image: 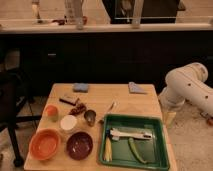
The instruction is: Place grapes in red bowl
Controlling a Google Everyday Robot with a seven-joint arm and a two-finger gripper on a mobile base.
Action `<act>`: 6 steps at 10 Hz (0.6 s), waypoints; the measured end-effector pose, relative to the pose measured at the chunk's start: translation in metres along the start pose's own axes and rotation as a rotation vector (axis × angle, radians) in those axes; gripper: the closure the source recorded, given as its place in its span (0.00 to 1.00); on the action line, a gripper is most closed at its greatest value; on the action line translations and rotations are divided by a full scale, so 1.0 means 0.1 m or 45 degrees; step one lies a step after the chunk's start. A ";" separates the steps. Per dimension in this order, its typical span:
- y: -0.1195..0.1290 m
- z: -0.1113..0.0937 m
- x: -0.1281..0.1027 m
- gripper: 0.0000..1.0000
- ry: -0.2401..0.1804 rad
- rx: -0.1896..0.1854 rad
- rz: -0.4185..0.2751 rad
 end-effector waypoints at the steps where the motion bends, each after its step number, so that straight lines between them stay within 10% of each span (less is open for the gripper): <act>1: -0.06 -0.01 -0.11 0.20 -0.005 0.017 -0.059; 6: -0.33 -0.02 -0.97 0.20 -0.057 0.085 -0.411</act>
